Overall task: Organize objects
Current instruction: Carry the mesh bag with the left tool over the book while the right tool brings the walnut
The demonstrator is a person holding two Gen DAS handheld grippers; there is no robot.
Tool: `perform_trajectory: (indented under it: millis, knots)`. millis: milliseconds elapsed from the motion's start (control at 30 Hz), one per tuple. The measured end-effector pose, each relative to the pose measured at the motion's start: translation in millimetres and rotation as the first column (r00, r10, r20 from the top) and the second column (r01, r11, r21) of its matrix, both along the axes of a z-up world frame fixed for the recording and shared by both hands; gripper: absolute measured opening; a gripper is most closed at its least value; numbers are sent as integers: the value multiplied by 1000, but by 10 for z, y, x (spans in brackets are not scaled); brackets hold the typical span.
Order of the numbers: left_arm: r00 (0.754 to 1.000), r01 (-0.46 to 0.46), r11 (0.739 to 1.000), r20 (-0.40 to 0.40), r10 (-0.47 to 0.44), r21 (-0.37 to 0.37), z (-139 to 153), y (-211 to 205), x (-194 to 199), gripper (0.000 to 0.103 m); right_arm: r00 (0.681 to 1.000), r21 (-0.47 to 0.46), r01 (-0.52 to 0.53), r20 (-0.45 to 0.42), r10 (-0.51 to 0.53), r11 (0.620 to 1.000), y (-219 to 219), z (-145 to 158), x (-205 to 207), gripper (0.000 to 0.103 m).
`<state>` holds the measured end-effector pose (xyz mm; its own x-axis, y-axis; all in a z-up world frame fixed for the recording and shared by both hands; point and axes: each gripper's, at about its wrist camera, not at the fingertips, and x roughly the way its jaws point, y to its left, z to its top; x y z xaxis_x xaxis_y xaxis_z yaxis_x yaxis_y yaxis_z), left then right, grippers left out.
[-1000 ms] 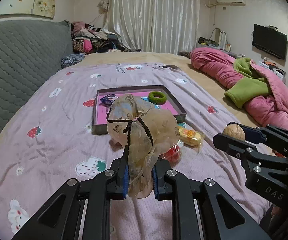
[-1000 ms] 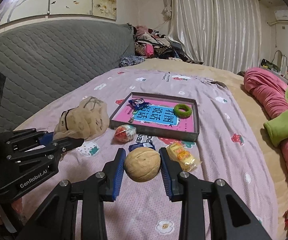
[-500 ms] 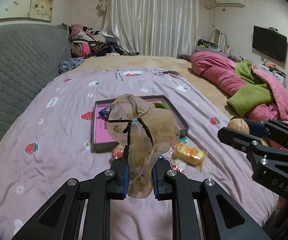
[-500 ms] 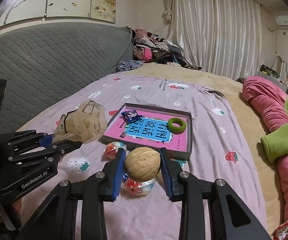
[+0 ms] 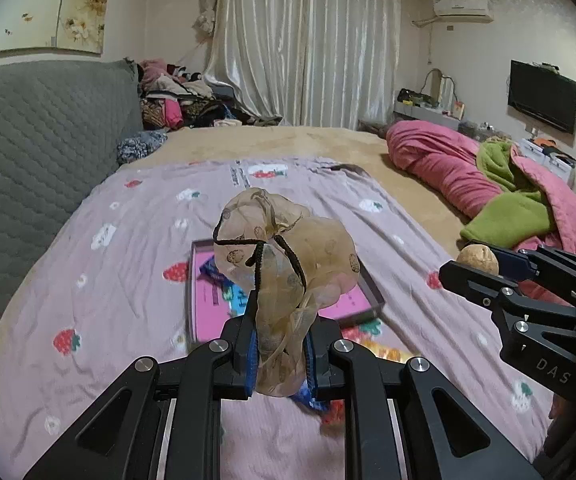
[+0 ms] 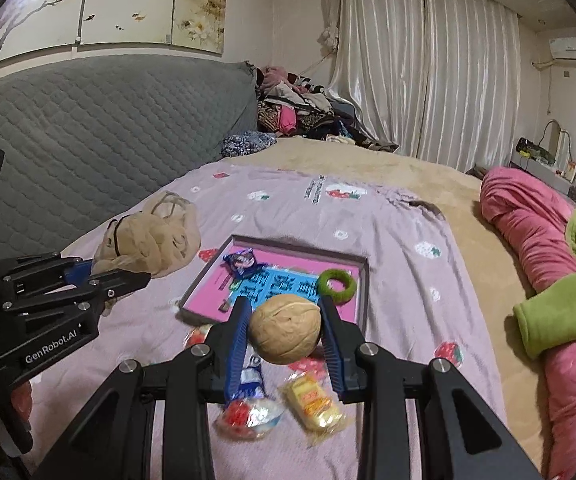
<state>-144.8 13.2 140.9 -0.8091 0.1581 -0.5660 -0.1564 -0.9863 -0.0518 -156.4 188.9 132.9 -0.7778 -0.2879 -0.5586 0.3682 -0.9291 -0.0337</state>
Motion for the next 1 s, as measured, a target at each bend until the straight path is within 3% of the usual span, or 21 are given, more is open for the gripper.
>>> perform_trajectory:
  millis: [300,533,700,1000]
  knots:
    - [999,-27,1000,-32,27,-12,247,-22,-392,18,999,4,6,-48,-5,1000,-9,371,-401,35]
    - [999,-40,999,-19,40,-20,225,-17,-792,18,998,-5,13,-54,-14,1000,-3,489,-763,35]
    - [998,-57,998,-3,57,-38,98,-18,-1091,18,999,-6,15,-32,-15,1000,-4,412,-1040,35]
    - [995,-89,995,45,91,-37,-297,-167,-1573,18,999,7,19,27,-19,1000,-10,0,-1391,35]
